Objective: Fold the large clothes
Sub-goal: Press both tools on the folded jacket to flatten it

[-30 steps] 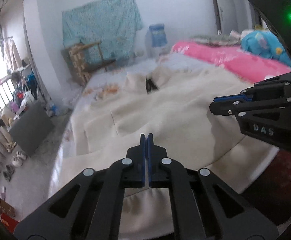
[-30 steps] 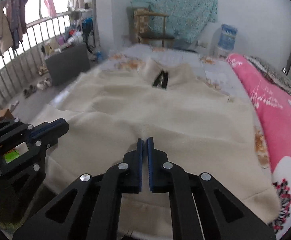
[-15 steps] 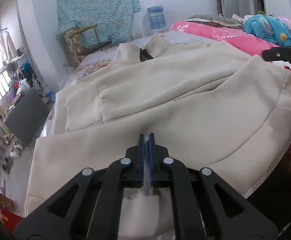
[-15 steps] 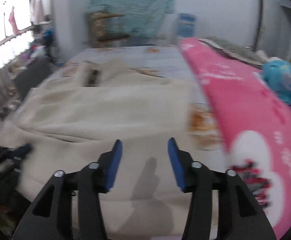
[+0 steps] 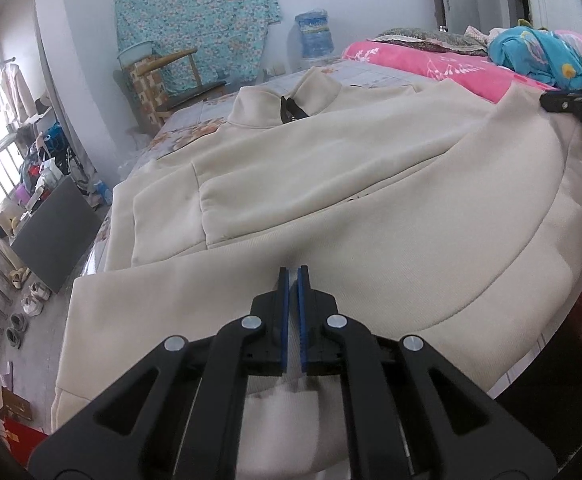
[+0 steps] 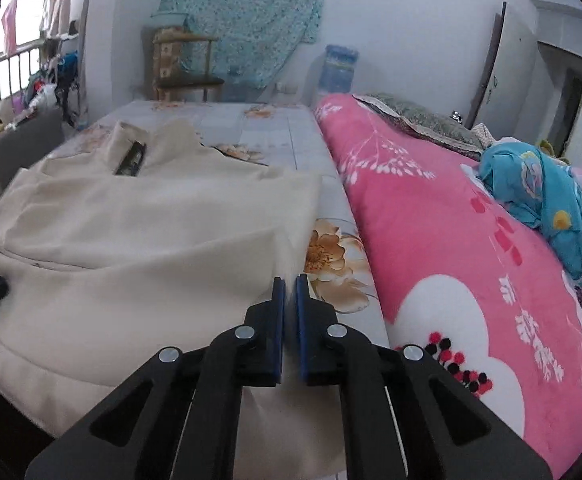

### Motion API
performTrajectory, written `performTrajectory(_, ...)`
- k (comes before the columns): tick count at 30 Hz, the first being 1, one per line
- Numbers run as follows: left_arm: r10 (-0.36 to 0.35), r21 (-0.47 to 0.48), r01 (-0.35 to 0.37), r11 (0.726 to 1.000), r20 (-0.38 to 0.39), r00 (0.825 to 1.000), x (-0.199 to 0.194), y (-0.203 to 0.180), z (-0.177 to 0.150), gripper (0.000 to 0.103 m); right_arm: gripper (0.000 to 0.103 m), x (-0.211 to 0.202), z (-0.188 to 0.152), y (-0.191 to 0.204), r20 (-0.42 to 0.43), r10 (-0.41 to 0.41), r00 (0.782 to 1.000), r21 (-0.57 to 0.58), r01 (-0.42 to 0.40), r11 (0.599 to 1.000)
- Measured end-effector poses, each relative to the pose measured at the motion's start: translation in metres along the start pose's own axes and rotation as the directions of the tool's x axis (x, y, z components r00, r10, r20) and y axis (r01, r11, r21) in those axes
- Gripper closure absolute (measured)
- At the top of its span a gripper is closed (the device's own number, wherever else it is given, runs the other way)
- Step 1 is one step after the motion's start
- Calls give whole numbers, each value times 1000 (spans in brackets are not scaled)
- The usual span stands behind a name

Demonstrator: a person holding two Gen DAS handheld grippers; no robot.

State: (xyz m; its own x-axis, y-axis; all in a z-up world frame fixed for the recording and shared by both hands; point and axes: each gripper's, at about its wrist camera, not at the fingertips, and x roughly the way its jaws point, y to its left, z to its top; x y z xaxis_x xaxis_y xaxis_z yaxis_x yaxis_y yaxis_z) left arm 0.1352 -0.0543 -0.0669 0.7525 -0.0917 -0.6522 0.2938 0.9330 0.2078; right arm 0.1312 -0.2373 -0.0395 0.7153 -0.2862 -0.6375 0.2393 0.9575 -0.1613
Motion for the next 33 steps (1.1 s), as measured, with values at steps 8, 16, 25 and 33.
performTrajectory(8,-14,-19,14,1000,-5,1000,1,5,0,99,66,6,2,-7,1,-122,993,-4,122,993)
performTrajectory(16,-11,-31,11,999,-5,1000,0,3,-1,99,61,-21,-17,65,-53,399,915,-43,-401,915)
performTrajectory(25,67,-80,-70,994,-39,997,-7,42,-10,73,61,15,-37,93,-140,427,893,-51,-437,898)
performTrajectory(33,60,-349,-80,934,-66,996,-6,141,-40,63,60,2,-32,98,-129,416,900,-55,-426,903)
